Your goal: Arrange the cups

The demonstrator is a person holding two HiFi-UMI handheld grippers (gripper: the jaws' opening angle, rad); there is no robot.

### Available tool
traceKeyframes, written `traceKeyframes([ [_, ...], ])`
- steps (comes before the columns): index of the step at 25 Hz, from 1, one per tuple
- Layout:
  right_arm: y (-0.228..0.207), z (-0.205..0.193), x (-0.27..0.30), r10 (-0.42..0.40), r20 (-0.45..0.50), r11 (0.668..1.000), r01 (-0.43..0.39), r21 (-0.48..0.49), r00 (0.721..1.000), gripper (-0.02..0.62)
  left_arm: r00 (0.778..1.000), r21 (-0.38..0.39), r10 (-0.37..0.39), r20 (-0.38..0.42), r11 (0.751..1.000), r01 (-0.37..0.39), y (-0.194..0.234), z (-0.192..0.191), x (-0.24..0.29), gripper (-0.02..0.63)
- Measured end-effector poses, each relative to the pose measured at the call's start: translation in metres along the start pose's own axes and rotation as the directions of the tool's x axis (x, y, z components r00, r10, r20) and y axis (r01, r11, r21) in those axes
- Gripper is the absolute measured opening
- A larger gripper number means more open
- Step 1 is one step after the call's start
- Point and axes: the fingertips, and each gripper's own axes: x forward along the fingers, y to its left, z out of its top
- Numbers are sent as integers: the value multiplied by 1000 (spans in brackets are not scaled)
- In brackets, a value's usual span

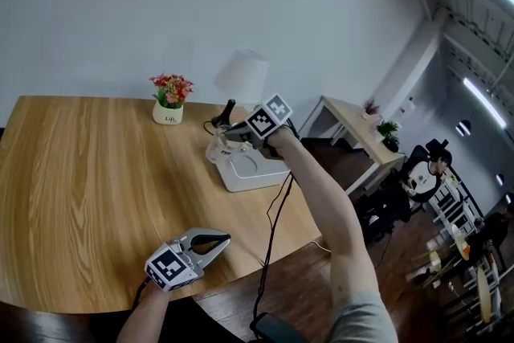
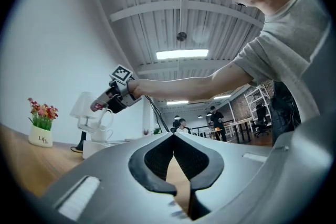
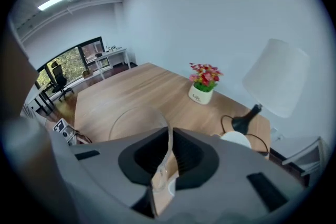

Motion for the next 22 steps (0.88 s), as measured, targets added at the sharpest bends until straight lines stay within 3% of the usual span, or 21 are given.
traceKeyframes([
  [9,-60,-85,-36,-85,-84,986,96,136,993,31,1000,-3,1,-8,1000,-1,-1,0,2,8],
  [16,-85,-105,-33,-83,-97,969,103,224,992,31,1000,3,2,-17,1000,-2,0,-7,2,8],
  [22,-96,-116,-20,-83,-125,964,112,242,989,31,1000,-3,-1,2,1000,1,-1,3,3,8],
])
